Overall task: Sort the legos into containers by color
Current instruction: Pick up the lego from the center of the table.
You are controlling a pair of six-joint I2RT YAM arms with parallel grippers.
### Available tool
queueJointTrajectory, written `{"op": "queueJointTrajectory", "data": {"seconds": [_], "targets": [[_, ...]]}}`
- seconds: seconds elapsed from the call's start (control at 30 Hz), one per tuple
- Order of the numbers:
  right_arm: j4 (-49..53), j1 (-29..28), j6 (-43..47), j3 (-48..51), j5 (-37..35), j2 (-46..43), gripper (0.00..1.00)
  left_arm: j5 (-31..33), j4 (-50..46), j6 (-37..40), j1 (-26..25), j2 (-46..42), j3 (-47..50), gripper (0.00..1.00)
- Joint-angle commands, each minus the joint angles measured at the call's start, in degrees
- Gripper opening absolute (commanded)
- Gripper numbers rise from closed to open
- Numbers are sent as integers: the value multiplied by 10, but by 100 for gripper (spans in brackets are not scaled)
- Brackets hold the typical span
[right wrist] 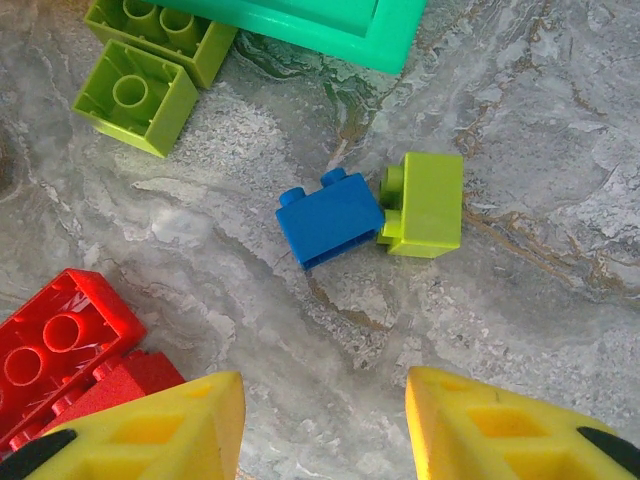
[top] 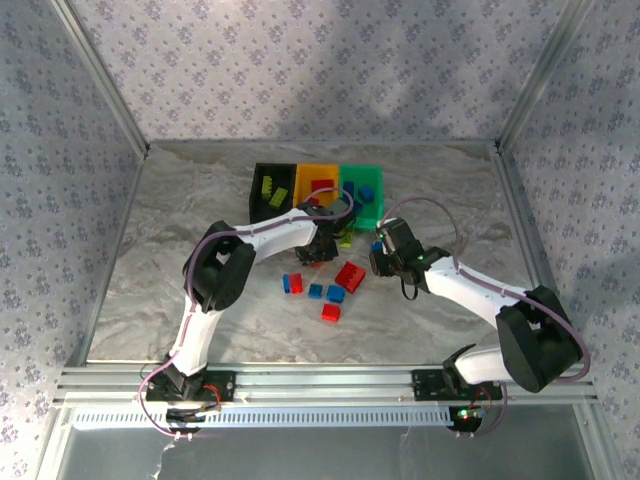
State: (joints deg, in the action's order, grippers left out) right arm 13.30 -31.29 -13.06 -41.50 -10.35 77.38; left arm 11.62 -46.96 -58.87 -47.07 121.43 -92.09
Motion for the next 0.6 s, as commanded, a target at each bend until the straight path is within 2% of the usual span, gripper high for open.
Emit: {"op": "queueJointTrajectory", "data": {"seconds": [0.0,0.23,0.37,0.57], "targets": [[-2,-5,7,2,-15,-3,48,10,-18,-2,-8,-4,-13,33],[-5,-7,7,0,-18,10,48,68,-23,35,-8,-55,-25,33],[-8,-12,8,0,-24,13,48,105,-39,83,-2,-59,-83,34],[-6,-18,10,0,-38,8,48,149,-55,168,29,-18,-190,34]]}}
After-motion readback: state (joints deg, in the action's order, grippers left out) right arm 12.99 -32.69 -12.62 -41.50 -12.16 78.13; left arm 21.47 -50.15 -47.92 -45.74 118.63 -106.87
